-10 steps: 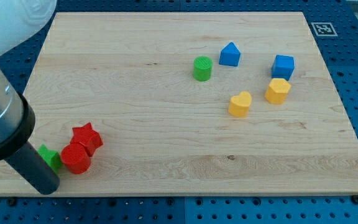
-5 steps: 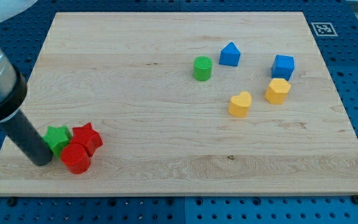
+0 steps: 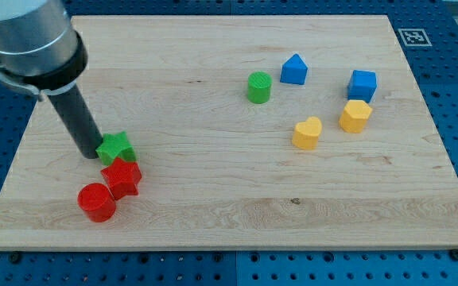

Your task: Push the green star to the center

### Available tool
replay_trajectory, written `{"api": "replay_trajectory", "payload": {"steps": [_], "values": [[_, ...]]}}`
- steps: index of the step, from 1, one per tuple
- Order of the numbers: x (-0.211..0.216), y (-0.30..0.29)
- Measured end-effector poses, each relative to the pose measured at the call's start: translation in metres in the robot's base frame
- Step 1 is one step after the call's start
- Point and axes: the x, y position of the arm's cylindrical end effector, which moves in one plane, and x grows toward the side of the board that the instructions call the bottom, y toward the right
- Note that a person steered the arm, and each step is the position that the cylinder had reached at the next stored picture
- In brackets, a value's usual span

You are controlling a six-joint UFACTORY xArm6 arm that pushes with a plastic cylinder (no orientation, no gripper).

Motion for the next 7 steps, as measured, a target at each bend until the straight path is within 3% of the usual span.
{"api": "replay_trajectory", "payload": {"steps": [3, 5, 7], "values": [[0.02, 0.002], [0.047, 0.042], [0.009, 0.056]]}}
